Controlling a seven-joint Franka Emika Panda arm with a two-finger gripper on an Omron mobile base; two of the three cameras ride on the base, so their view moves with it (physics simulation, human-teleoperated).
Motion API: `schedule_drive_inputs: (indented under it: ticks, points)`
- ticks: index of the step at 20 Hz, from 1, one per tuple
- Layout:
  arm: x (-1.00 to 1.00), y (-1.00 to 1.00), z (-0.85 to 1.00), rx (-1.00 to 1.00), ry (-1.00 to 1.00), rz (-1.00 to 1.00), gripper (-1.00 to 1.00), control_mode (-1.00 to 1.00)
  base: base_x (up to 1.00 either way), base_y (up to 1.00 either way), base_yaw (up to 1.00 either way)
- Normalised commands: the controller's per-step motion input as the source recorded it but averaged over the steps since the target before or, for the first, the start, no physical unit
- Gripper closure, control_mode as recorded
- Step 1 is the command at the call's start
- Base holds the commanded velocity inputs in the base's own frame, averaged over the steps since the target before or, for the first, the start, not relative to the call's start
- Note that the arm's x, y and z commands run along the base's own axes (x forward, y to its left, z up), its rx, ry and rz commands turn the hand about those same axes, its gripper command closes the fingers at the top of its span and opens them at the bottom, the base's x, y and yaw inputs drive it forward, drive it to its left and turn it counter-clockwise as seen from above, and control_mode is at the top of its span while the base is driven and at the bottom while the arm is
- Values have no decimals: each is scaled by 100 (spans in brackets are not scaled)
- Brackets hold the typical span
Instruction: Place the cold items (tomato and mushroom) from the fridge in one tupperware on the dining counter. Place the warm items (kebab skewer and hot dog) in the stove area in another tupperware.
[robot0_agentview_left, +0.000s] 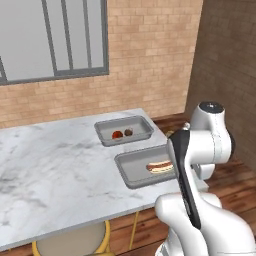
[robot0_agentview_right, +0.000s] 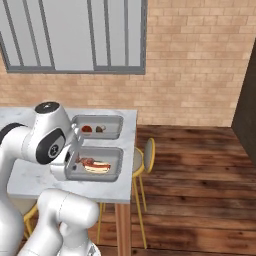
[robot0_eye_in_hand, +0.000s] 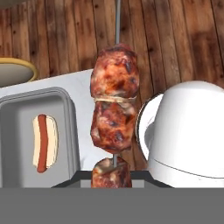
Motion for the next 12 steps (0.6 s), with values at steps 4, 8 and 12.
schedule_drive_inputs:
  ticks: [4, 8, 12]
  points:
    - [58, 14, 0, 0, 8, 0, 100, -100, 0, 0, 0]
    - [81, 23, -4, 0, 20, 0, 100, -100, 0, 0, 0]
    - [100, 14, -39, 0, 32, -4, 100, -100, 0, 0, 0]
